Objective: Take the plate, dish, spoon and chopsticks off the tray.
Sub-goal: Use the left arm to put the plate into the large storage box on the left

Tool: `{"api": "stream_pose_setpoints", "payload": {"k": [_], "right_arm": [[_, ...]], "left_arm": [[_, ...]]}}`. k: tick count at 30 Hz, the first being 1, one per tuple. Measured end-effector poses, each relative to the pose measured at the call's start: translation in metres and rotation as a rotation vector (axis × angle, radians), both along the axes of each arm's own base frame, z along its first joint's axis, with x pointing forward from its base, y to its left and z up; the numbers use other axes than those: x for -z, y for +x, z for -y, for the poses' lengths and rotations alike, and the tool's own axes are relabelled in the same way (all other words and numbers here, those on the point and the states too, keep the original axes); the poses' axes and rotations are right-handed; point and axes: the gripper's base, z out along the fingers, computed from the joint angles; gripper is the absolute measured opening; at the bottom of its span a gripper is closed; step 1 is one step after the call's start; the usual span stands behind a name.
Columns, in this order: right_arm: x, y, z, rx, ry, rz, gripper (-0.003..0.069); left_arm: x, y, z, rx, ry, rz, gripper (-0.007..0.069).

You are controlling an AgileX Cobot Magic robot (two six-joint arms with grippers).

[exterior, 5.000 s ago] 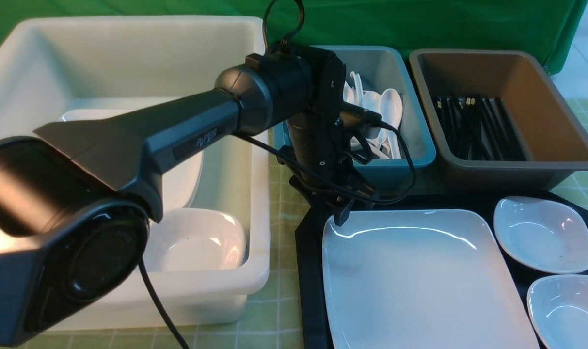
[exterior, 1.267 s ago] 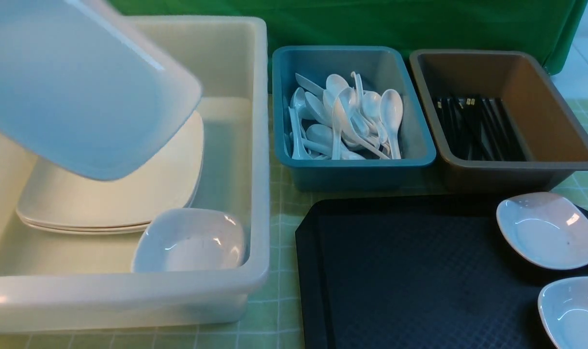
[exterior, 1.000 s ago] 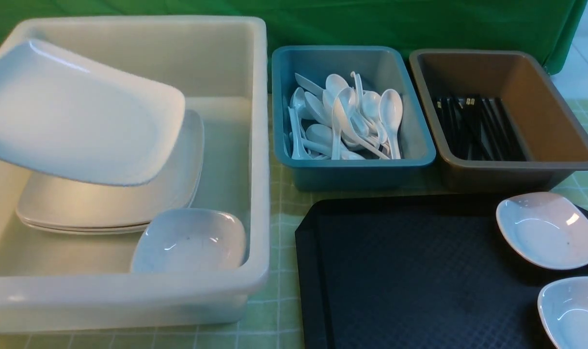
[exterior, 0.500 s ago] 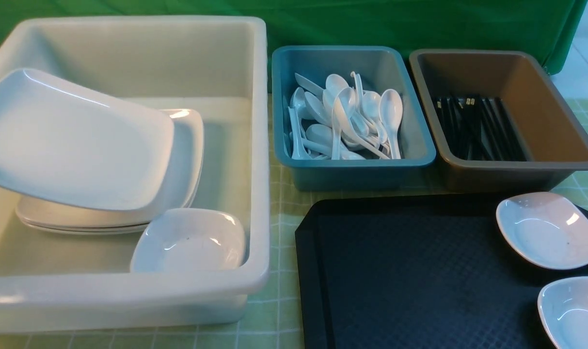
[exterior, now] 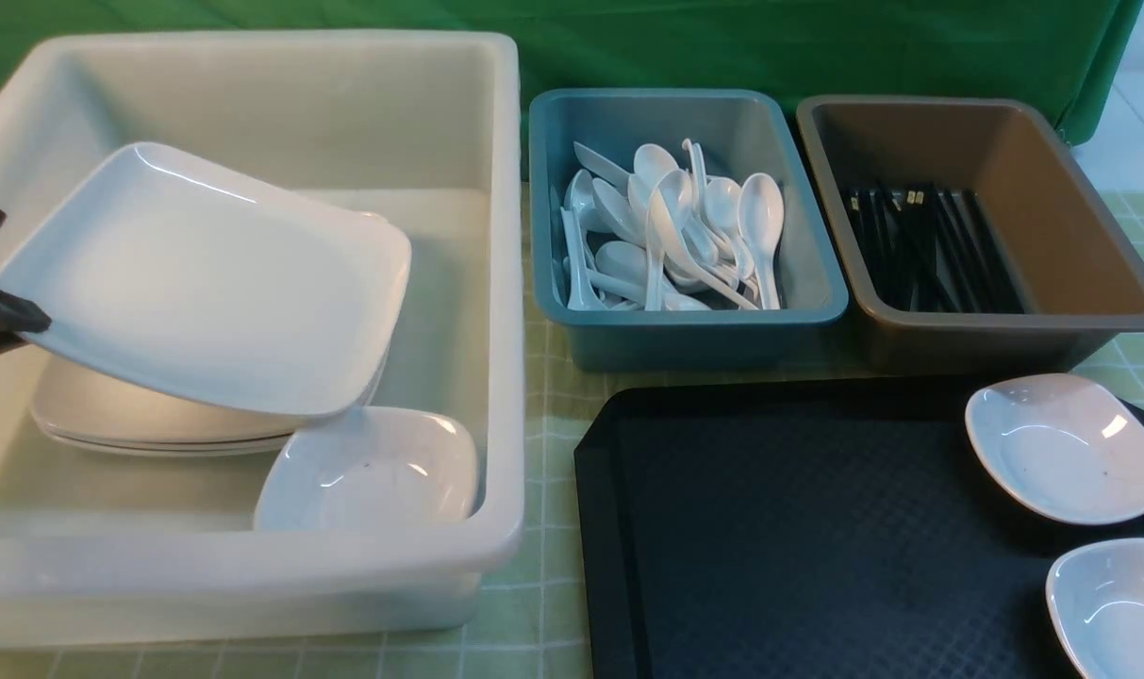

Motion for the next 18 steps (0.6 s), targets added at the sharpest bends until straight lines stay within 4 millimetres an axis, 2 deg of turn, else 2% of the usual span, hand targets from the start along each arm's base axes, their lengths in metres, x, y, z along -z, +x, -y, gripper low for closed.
{"api": "stream_pose_setpoints", "payload": {"k": [13,18], "right_arm": [[0.0,0.0,0.0,0.0,0.0,0.0,0.0145],[0.0,0.0,0.0,0.0,0.0,0.0,0.0152]], "left_arm": [[-0.0017,0.0018,-0.0074,-0.114,-0.008,0.027,0.0009],[0.0073,0.0032,-0.0062,-0.086,-0.024,-0.017,0.0021]]}}
